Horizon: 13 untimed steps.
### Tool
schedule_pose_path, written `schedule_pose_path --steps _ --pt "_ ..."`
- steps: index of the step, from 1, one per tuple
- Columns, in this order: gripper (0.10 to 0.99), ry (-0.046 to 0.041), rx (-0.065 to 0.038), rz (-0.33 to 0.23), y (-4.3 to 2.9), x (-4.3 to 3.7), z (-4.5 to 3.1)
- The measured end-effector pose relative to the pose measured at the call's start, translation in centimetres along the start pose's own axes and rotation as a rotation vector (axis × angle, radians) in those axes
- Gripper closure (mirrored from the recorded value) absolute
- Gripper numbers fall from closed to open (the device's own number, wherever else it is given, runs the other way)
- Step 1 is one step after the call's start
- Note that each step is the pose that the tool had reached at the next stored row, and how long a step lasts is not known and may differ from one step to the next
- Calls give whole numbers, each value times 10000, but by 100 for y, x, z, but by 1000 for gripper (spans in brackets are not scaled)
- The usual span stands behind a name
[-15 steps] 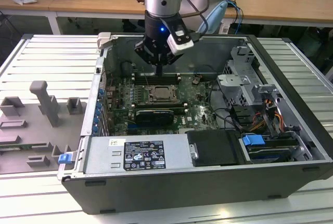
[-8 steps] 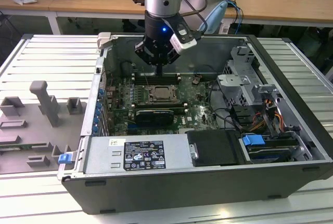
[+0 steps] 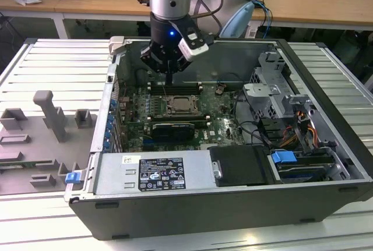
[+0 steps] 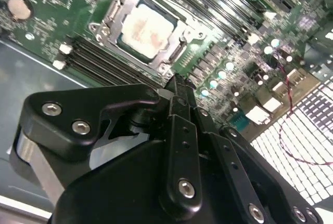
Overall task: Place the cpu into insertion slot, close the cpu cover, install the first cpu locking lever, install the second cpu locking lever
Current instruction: 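Install the first cpu locking lever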
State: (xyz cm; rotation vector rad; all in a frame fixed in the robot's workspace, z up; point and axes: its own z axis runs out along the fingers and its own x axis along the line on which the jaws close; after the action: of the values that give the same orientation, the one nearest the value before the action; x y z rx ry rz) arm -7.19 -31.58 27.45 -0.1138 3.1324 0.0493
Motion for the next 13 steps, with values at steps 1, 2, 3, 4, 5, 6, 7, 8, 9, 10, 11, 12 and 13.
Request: schedule_pose_path --steps 1,2,3,4,5,6,7,8,9,10,11,12,13 --pt "980 -3 -14 0 1 9 2" --pt "980 -3 -22 -2 1 10 4" --pt "980 -4 -33 -1 1 13 7" --pt "980 -2 -33 1 0 15 8" --pt "980 -3 -35 6 1 17 10" --pt "980 -4 -38 27 1 20 13" --pt "980 -6 -38 80 1 24 15" --pt "980 -9 -37 174 1 29 18" --pt "980 -11 -36 258 2 34 21" --pt "980 -15 -39 322 2 43 22" --pt "980 -16 -43 330 3 51 24" --pt "980 -16 -44 330 4 64 26" --pt "980 -14 -44 330 5 71 26"
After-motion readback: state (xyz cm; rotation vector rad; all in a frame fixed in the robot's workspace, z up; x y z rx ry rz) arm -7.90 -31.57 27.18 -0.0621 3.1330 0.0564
